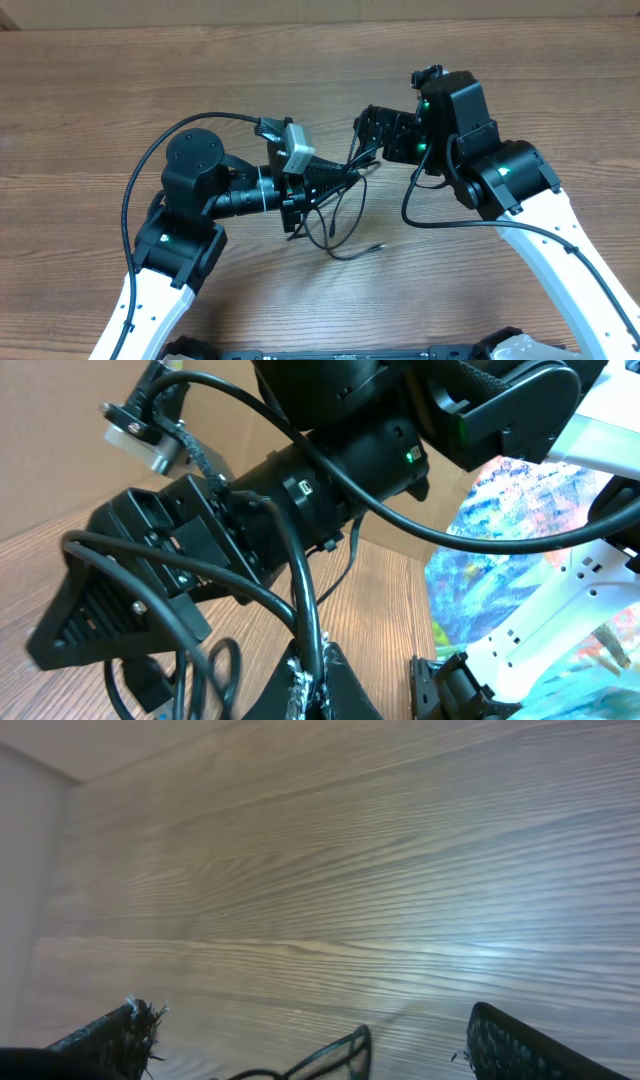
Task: Untangle cables
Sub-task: 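Open the right gripper and pull it rightward off the cables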
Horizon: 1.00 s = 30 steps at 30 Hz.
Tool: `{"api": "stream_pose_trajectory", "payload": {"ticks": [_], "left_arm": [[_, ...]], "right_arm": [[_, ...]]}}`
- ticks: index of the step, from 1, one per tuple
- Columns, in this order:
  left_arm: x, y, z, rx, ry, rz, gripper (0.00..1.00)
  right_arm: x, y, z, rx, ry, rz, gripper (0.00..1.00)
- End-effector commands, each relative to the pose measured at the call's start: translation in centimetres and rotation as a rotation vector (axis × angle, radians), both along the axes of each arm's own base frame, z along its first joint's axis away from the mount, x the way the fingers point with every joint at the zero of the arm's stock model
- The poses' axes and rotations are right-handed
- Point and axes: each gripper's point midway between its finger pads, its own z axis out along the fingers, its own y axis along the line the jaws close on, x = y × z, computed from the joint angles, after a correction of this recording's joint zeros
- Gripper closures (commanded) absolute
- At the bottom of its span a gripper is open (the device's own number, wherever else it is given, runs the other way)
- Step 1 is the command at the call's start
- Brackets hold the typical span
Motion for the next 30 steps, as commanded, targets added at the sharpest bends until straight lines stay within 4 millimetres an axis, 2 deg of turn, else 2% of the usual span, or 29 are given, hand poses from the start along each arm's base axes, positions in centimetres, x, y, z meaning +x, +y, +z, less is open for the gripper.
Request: {"api": "stream_pose_trajectory", "payload": {"ticks": [1, 12, 19, 30], "left_arm": [[-3.3, -0.2, 2.1, -0.040, -0.043, -0.153, 0.96], [-3.2, -0.2, 2.4, -0.046, -0.063, -0.152, 0.96], [-3.2, -0.2, 2.4, -0.047, -0.064, -0.151, 0.96], [-2.9, 0.0, 2.5, -0.047, -0.068, -0.136, 0.96]], "right_arm": [[1.7, -3.9, 0.1, -0.117, -0.046, -0.183, 0.04], [0.6, -5.5, -1.2, -0.197, 0.011, -0.216, 0.04], [-0.8, -6.2, -2.5, -0.243, 0.082, -0.211, 0.04], [-2.8, -10.2, -3.8, -0.397, 0.170, -0.297, 0.00]]}}
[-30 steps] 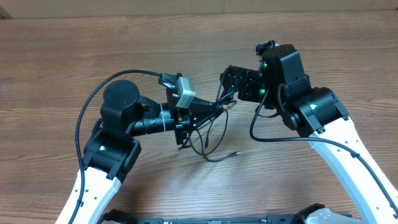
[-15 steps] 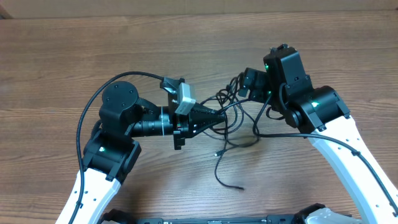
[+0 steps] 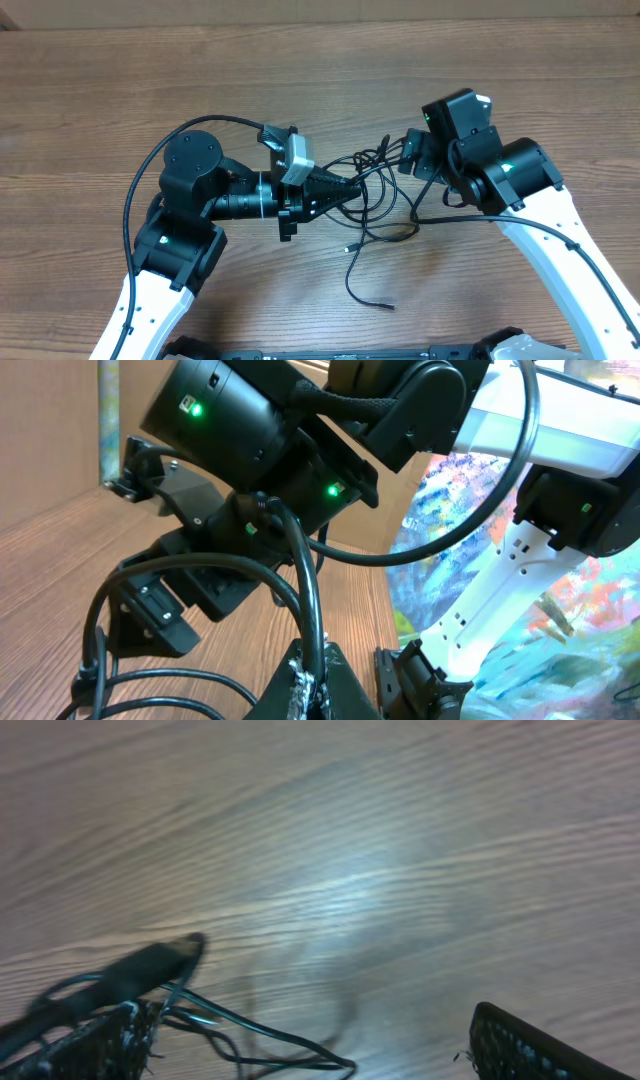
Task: Untangle cables
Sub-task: 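Open the right gripper and pull it rightward off the cables, then lower the left gripper and set the cable bundle on the table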
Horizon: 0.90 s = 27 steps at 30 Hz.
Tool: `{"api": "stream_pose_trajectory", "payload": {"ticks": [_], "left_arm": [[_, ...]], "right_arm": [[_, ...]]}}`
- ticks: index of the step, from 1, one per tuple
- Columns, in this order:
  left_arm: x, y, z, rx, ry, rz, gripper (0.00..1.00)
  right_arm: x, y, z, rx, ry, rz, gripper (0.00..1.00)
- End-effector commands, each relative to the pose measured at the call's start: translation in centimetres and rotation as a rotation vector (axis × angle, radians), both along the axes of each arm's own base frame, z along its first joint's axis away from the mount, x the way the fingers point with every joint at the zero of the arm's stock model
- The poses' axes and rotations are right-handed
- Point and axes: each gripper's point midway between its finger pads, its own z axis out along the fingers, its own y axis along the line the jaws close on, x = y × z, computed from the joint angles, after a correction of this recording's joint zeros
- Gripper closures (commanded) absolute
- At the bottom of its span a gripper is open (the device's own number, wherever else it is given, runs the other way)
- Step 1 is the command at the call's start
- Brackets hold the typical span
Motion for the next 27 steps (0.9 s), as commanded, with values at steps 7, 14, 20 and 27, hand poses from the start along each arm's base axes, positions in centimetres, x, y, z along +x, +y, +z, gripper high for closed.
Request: {"api": "stream_pose_trajectory", "payload": {"ticks": [7, 14, 20, 27], "left_arm": [[0.6, 1.3, 1.7, -0.023, -0.017, 0.044, 0.96], [1.3, 1.9, 1.7, -0.025, 0.006, 0.072, 0.96], [1.3, 1.9, 1.7, -0.026, 0.016, 0.072, 0.96], [1.3, 1.9, 3.1, -0.064, -0.007, 0.072, 0.96]], "right_arm": [[-1.6, -3.5, -0.6, -0.033, 0.080, -0.164, 0.00], [-2.6, -2.9, -1.2, 0.008, 0.134, -0.158, 0.00], [-2.5, -2.1, -1.2, 0.052, 0.139, -0.140, 0.00], [-2.0, 0.4, -1.0, 0.140, 0.137, -0.010, 0.00]]}}
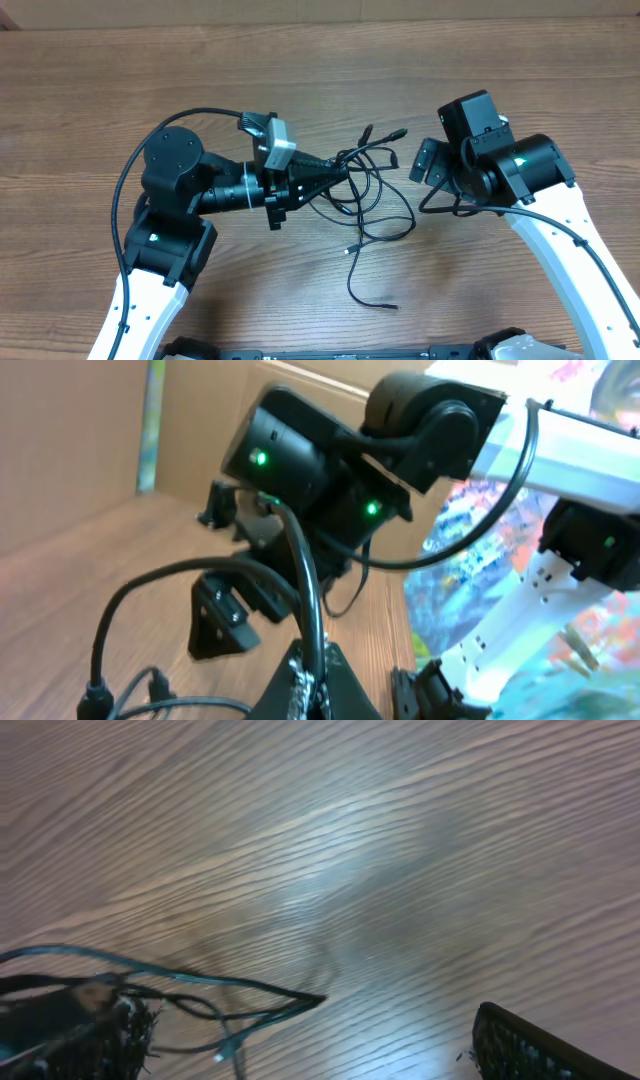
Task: Untangle cables
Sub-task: 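Lower the left gripper and set the cable bundle on the table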
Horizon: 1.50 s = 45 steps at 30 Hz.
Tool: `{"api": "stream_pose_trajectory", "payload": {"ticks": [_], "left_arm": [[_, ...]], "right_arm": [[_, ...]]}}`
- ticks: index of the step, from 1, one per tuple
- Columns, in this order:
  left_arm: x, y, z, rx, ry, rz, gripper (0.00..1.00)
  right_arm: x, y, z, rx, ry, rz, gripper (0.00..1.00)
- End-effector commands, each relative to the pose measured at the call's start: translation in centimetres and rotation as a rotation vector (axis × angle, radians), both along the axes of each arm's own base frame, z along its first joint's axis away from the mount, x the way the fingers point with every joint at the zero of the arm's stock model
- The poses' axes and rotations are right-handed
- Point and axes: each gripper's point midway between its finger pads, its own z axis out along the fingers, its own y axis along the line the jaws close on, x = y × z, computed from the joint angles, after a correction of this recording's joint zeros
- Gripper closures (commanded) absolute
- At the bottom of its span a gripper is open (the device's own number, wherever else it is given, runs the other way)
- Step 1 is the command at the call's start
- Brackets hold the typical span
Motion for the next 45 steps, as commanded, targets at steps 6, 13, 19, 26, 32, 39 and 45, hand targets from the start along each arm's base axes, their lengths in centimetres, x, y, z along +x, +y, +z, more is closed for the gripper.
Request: {"api": "stream_pose_trajectory", "payload": {"ticks": [6, 13, 19, 26, 32, 39, 45], "left_arm": [[-0.7, 0.3, 2.7, -0.047, -0.049, -0.008, 0.96], [-0.7, 0.3, 3.0, -0.053, -0.068, -0.008, 0.96], [-0.8, 0.3, 4.0, -0.076, -0.105, -0.008, 0.96], [-0.4, 0.4, 4.3, -0.084, -0.122, 0.021, 0.96], [0.4, 0.6, 4.3, -0.088, -0.116, 0.067, 0.96], [5.1, 2.4, 2.0, -0.060, 0.067, 0.341, 0.96], [6.7, 4.6, 3.6, -0.150, 0.141, 0.424, 0.96]], "right_arm": [[1.4, 4.6, 1.5, 0.162, -0.072, 0.276, 0.00], [2.0, 6.1, 2.3, 0.216, -0.120, 0.352, 0.00], [2.4, 6.5, 2.1, 0.213, -0.125, 0.389, 0.00], [2.5, 6.9, 0.1, 0.204, -0.068, 0.431, 0.00], [2.3, 6.7, -1.2, 0.195, -0.023, 0.425, 0.00], [1.7, 6.5, -1.5, 0.193, 0.008, 0.415, 0.00], [1.0, 6.1, -1.8, 0.181, 0.041, 0.409, 0.00]]}}
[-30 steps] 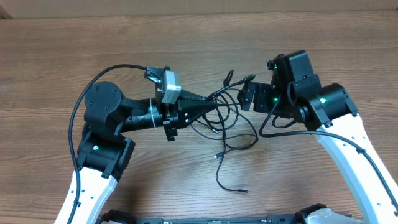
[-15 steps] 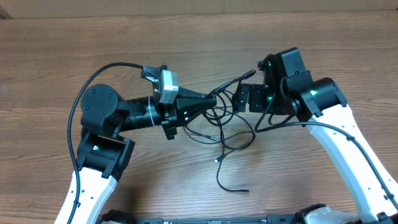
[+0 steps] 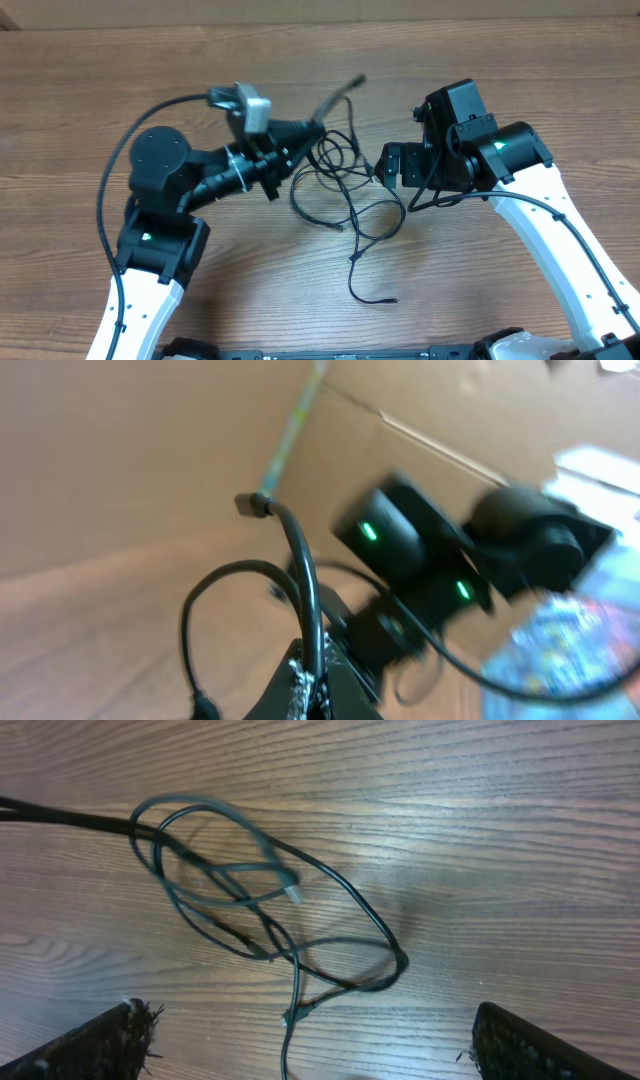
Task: Untangle cables
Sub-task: 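Lower the left gripper and set the cable bundle on the table, then lower the left gripper onto the cable pile and grasp strands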
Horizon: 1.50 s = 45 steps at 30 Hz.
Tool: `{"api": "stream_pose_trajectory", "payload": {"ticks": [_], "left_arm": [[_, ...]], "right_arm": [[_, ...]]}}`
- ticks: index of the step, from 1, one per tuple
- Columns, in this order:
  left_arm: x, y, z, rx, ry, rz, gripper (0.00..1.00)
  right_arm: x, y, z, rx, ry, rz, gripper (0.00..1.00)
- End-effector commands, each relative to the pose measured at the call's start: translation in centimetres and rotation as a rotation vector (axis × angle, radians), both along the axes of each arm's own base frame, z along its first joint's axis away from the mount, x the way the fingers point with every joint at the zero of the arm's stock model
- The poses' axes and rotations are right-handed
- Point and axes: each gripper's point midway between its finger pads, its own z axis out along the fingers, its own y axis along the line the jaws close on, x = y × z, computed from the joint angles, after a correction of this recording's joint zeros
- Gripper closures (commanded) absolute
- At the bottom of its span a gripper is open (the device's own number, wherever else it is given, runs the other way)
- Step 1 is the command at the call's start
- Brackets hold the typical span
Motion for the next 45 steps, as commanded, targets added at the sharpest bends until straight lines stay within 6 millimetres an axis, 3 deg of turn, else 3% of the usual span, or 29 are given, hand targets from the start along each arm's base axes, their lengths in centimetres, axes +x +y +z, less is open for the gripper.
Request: {"api": "stream_pose_trajectory", "payload": {"ticks": [1, 5, 9, 10, 16, 20, 24, 28, 30, 38, 45], "left_arm": [[0.6, 1.6, 3.2, -0.092, -0.013, 0.072, 0.96], [-0.1, 1.8, 5.4, -0.133, -0.098, 0.040, 0.96], [0.2, 2.7, 6.3, -0.145, -0.145, 0.072, 0.96], [0.4, 3.1, 6.5, -0.147, -0.154, 0.089, 0.91], [3.4, 7.8, 5.9, -0.146, -0.123, 0.282, 0.82], [5.2, 11.3, 3.7, -0.129, -0.015, 0.404, 0.76], [5.9, 13.2, 0.8, -0.113, 0.130, 0.465, 0.46], [5.6, 13.1, -2.2, -0.095, 0.276, 0.465, 0.19], [5.3, 12.9, -3.6, -0.070, 0.329, 0.455, 0.11], [3.3, 11.0, -7.5, 0.072, 0.387, 0.323, 0.06], [3.2, 9.1, -11.9, 0.179, 0.496, 0.286, 0.06]], "right_arm": [[0.0, -0.1, -0.3, -0.003, 0.004, -0.001, 0.00], [0.1, 0.0, -0.2, 0.007, 0.003, -0.006, 0.00], [0.0, 0.1, -0.2, 0.011, 0.005, -0.004, 0.00], [0.0, 0.2, -0.2, 0.014, 0.007, -0.003, 0.00], [0.0, 0.2, -0.2, 0.017, 0.008, -0.001, 0.00], [0.0, 0.2, -0.2, 0.017, 0.007, -0.002, 0.00], [0.2, 0.3, -0.1, 0.020, -0.001, -0.001, 0.00], [0.4, 0.4, 0.0, 0.023, -0.011, -0.001, 0.00], [0.4, 0.4, 0.0, 0.025, -0.013, -0.001, 0.00], [1.1, 0.6, 0.3, 0.043, -0.033, -0.025, 0.00], [1.2, 0.7, 0.4, 0.048, -0.038, -0.032, 0.00]]}}
